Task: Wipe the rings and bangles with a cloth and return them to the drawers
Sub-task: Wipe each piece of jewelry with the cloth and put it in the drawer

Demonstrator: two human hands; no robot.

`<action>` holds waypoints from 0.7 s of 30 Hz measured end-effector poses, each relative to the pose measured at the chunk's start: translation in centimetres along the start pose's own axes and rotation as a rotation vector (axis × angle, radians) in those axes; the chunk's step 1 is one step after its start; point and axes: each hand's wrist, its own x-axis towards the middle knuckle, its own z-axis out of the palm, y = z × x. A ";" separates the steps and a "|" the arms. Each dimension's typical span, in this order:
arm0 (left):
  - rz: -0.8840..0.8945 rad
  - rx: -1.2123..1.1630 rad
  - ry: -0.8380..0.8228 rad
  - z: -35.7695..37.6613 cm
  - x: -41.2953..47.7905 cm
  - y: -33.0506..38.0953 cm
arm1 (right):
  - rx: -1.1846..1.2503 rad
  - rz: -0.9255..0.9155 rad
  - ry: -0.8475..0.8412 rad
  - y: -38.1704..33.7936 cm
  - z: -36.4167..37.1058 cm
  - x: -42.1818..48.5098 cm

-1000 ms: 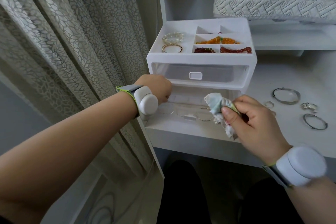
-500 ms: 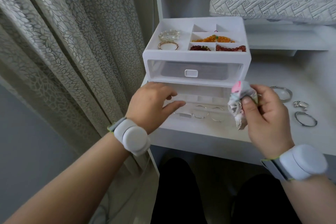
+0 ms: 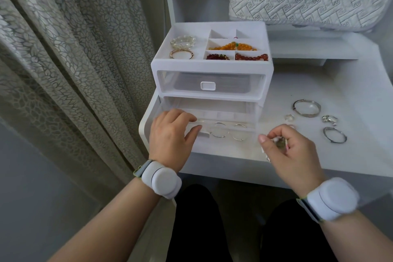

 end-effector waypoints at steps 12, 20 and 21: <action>-0.049 -0.043 0.063 0.6 0.7 0.3 | -0.043 0.039 -0.004 0.2 0.3 0.6; -0.044 0.108 0.083 1.5 1.7 0.5 | -0.065 0.063 -0.046 0.0 0.6 1.9; -0.047 0.091 0.077 1.6 1.8 0.5 | -0.074 0.066 -0.058 0.0 0.6 1.9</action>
